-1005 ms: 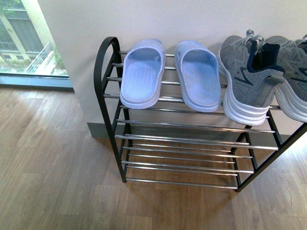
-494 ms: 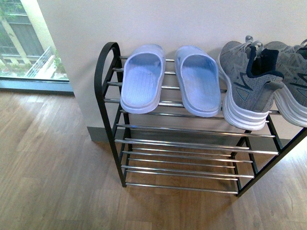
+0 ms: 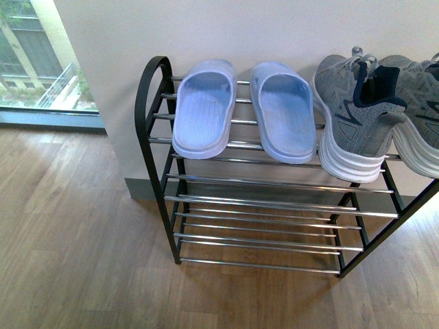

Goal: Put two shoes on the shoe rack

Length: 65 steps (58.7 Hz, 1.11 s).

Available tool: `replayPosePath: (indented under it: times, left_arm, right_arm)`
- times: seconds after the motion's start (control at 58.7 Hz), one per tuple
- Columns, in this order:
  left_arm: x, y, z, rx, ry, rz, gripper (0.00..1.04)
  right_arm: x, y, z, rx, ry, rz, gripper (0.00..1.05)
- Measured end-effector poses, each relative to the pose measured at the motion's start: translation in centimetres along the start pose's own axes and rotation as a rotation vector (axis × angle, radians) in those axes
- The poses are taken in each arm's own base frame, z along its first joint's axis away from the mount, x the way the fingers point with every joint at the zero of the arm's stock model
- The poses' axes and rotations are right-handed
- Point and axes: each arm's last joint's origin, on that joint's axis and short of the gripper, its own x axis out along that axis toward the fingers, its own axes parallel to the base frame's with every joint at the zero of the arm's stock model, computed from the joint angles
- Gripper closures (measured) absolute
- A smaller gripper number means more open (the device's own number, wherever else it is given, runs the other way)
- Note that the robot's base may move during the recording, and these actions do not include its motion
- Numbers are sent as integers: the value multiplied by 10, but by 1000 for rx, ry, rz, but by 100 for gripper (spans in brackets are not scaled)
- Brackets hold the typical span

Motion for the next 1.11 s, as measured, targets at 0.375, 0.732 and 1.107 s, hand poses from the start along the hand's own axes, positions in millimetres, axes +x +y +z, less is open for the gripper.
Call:
replayPosePath:
  times: [0.375,0.732,1.107]
  left_arm:
    - [-7,0,0,0,0,0,103]
    - [-18,0,-4,1,17,1,103]
    - [-18,0,-4,1,16,1,64]
  right_arm:
    - [0,0,0,0,0,0,9]
    - [0,0,0,0,0,0,9]
    - [0,0,0,0,0,0,9]
